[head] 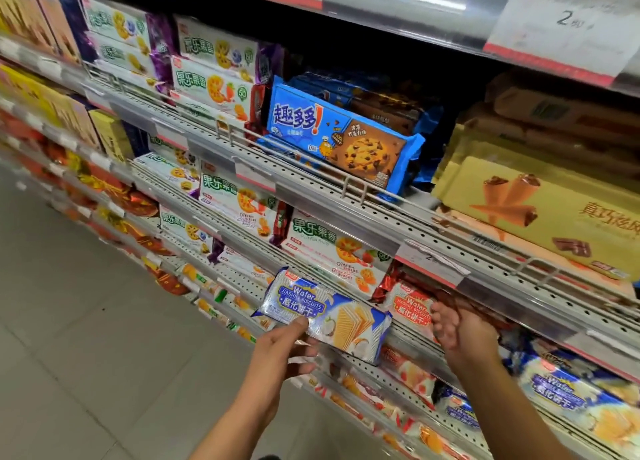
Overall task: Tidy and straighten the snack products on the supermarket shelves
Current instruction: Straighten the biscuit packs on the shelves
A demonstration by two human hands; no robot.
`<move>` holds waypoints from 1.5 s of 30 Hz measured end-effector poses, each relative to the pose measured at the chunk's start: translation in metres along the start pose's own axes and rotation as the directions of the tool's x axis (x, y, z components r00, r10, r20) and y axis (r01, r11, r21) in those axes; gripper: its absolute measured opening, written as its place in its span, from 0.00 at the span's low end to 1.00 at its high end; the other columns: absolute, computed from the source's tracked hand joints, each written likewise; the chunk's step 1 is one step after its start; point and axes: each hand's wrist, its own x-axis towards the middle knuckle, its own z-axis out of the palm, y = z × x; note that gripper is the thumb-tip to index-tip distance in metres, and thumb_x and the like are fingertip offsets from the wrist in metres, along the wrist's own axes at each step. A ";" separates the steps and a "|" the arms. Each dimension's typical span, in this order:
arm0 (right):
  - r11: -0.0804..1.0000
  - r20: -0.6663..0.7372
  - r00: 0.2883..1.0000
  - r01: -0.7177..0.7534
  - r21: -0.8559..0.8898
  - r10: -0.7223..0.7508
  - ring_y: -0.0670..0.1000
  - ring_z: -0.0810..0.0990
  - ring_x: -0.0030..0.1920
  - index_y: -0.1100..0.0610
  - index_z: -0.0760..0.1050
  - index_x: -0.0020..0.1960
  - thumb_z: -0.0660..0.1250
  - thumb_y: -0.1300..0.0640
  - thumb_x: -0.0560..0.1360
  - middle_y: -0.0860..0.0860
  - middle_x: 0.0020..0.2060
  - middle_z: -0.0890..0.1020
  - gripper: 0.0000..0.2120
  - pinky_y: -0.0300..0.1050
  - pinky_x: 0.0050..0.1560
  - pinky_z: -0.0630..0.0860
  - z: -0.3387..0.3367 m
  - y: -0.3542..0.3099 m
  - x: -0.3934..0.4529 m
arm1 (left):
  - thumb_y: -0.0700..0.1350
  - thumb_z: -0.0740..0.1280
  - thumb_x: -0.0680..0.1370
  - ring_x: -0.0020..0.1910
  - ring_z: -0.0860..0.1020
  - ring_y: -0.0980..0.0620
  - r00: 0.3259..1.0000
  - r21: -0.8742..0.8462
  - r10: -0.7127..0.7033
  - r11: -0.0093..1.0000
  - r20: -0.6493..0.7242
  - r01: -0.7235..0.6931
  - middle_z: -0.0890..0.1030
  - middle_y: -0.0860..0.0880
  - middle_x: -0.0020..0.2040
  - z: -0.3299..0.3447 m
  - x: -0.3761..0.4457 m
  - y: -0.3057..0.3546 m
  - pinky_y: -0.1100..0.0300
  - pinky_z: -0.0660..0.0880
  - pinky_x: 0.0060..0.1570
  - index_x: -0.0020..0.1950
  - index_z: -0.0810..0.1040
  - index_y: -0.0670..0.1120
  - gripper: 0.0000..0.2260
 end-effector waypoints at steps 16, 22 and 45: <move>0.961 0.182 0.981 0.109 -0.254 -0.063 0.65 0.85 0.48 0.54 0.82 0.57 0.79 0.43 0.63 0.62 0.50 0.84 0.27 0.56 0.43 0.83 -0.070 0.022 -0.104 | 0.60 0.73 0.69 0.40 0.83 0.44 0.938 0.249 -0.089 0.969 0.335 0.003 0.85 0.36 0.42 0.089 0.002 -0.024 0.51 0.82 0.42 0.39 0.87 0.42 0.20; 0.971 -0.038 0.985 0.158 -0.180 -0.167 0.53 0.71 0.35 0.64 0.75 0.49 0.83 0.39 0.59 0.57 0.37 0.65 0.35 0.49 0.37 0.80 -0.122 0.013 -0.103 | 0.57 0.75 0.70 0.40 0.84 0.48 0.903 0.434 -0.162 0.901 0.398 -0.030 0.86 0.41 0.46 0.127 0.001 -0.042 0.54 0.80 0.41 0.51 0.84 0.39 0.22; 0.706 -0.240 0.775 0.340 -0.622 -0.584 0.49 0.80 0.55 0.49 0.76 0.64 0.65 0.48 0.81 0.46 0.57 0.81 0.13 0.54 0.55 0.78 -0.258 -0.046 -0.083 | 0.55 0.70 0.78 0.46 0.82 0.57 0.813 0.572 0.170 0.631 0.557 -0.524 0.82 0.58 0.57 0.271 -0.037 -0.069 0.62 0.78 0.49 0.69 0.76 0.59 0.19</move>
